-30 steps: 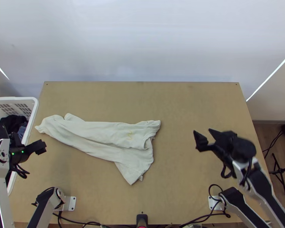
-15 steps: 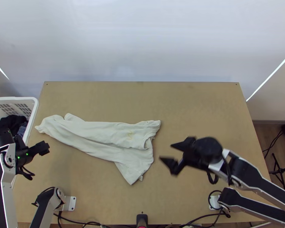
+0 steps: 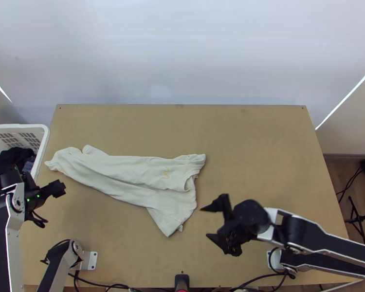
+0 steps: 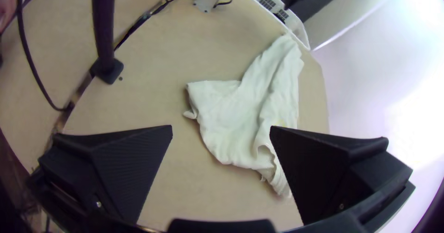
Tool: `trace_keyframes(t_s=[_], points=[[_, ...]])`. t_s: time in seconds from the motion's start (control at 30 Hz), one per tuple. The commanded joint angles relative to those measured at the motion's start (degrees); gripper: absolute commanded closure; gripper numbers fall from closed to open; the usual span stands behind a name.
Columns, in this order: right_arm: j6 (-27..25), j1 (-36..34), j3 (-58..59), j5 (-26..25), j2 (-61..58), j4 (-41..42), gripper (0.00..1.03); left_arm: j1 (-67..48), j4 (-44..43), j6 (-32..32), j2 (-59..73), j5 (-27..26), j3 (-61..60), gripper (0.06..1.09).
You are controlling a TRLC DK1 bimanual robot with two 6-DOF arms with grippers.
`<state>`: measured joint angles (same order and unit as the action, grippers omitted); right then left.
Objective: Fold the t-shirt
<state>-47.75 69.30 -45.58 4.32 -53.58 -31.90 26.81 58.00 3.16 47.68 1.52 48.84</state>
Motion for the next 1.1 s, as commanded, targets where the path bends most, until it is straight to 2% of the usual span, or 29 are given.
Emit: trace_keyframes(t_s=[0.0,0.07,0.17,0.6,0.7,0.83,1.07], points=[[-13.86,5.41,6.47,-0.1,-3.55,7.55,0.05,-0.35,-3.68,0.09,2.24,-0.73,-1.2,0.1],[-14.22,6.2,7.44,-0.1,-5.92,11.07,0.05,-0.18,-4.21,-0.08,2.77,-0.73,-1.11,0.1],[-14.66,6.38,7.7,0.25,-9.7,15.38,0.13,0.53,-4.65,-0.43,3.47,-0.82,-0.85,0.1],[-16.06,6.29,7.53,2.1,-17.87,26.8,0.13,1.23,-4.65,-0.79,4.88,-1.78,1.26,0.1],[-16.33,6.2,7.7,2.1,-18.75,28.74,0.23,1.41,-4.65,-0.7,5.32,-1.69,1.43,0.1],[-16.33,5.85,7.61,2.45,-19.1,28.91,0.44,1.76,-4.65,-0.7,5.23,-1.69,1.52,0.1],[-16.06,4.18,9.02,2.98,-21.12,29.0,0.45,2.55,-4.47,-0.87,5.05,-1.69,1.52,0.1]])
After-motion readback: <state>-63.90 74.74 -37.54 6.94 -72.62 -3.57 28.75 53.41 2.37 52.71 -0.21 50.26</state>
